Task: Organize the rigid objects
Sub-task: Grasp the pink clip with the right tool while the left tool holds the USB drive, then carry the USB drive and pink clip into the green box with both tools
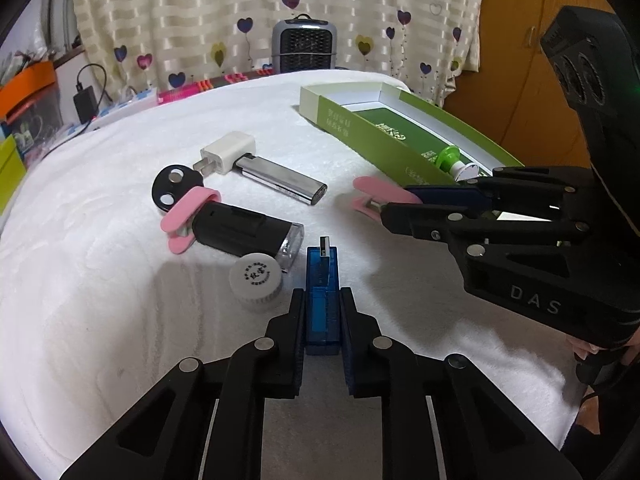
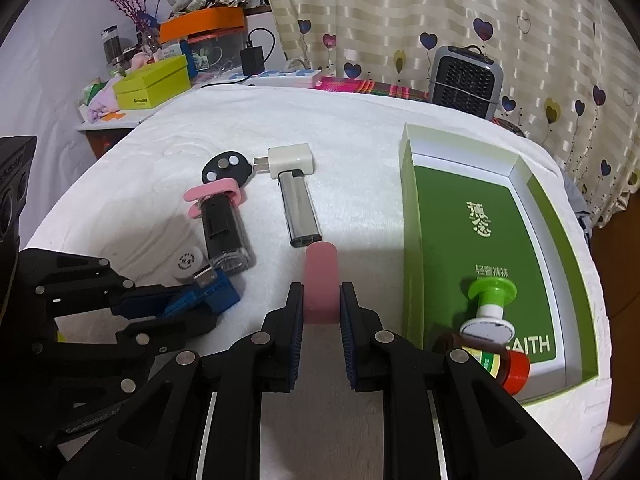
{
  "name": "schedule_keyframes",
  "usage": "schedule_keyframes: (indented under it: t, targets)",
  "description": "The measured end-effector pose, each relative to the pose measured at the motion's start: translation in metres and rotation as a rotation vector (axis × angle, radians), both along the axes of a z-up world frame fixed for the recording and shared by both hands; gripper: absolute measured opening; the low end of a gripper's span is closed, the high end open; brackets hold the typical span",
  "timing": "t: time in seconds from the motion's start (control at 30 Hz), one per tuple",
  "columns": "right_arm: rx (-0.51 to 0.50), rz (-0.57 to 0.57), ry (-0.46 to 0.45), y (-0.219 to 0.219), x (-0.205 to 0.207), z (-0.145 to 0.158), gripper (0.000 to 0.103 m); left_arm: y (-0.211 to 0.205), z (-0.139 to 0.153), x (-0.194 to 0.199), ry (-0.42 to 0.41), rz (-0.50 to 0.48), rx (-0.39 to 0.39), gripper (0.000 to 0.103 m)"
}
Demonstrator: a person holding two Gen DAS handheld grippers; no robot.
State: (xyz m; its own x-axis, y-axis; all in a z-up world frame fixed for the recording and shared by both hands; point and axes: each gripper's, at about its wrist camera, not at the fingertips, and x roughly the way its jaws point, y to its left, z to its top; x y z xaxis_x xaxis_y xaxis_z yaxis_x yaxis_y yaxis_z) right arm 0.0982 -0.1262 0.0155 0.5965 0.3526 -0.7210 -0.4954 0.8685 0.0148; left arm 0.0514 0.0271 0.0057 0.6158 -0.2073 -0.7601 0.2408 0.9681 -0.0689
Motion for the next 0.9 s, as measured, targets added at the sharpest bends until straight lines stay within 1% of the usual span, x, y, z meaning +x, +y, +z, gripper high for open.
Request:
schedule_keyframes:
  t: [0.3,0.47,0.9]
  targets:
    - [0.061,0.009,-0.02,-0.015,-0.014,0.006,0.018,-0.003,0.013,-0.01,-0.048,0.036,-0.039,0.015]
    - [0.095,0.002,-0.046,-0.024,-0.022,0.014,0.018,-0.005,0.018,-0.012,-0.068,0.055,-0.053,0.015]
    - [0.133,-0.007,-0.088,-0.038,-0.032,0.025,0.018,-0.016,0.029,-0.008,-0.096,0.062,-0.079,0.015]
